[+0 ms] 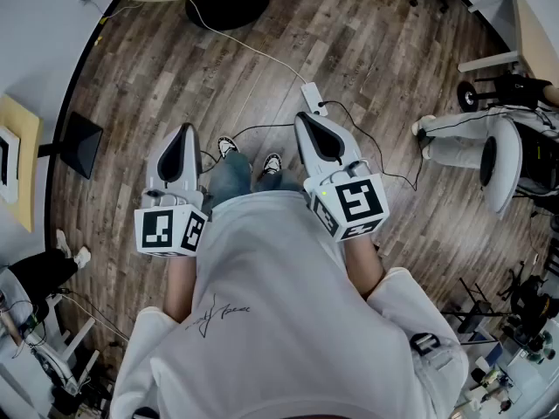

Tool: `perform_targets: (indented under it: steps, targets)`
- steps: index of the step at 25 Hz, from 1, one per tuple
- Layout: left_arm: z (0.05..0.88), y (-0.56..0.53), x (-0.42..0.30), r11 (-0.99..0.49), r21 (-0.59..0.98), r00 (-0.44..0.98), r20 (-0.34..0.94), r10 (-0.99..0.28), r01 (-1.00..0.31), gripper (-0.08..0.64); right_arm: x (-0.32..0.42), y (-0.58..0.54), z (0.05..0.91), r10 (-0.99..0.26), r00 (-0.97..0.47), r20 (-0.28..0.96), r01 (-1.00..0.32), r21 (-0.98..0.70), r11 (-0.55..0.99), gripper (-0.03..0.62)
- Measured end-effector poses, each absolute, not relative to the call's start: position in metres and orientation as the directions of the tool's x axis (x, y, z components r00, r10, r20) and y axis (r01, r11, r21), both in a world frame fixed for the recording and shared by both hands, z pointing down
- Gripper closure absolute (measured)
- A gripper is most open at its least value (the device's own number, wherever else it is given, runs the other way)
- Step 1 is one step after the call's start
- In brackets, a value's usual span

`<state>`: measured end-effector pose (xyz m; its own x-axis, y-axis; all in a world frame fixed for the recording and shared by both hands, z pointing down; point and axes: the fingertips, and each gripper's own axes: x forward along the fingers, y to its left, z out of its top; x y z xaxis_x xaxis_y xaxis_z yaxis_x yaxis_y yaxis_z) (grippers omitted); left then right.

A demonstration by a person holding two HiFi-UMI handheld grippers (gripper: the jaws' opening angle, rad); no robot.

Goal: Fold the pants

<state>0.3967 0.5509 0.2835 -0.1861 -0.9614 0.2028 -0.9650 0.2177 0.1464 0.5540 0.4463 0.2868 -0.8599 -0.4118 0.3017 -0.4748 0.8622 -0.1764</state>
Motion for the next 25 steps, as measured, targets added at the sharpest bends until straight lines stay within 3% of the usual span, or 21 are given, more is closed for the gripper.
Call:
perform_targets:
  steps: [11,25]
  targets:
    - [0.28,0.555,0.362,0.256,0.119,-0.233,0.181,-0.955,-0.959,0.508,0.554,0.447,0.295,-0.337,-0.89,0.307,-0.414,-0.232,0.88,0.594]
    - [0.302,0.503,0.231,0.289,0.252,-0.264,0.127,-0.956,-0.924,0.508,0.435,0.397,0.303,-0.256,-0.88,0.4,-0.324,-0.112,0.939,0.594]
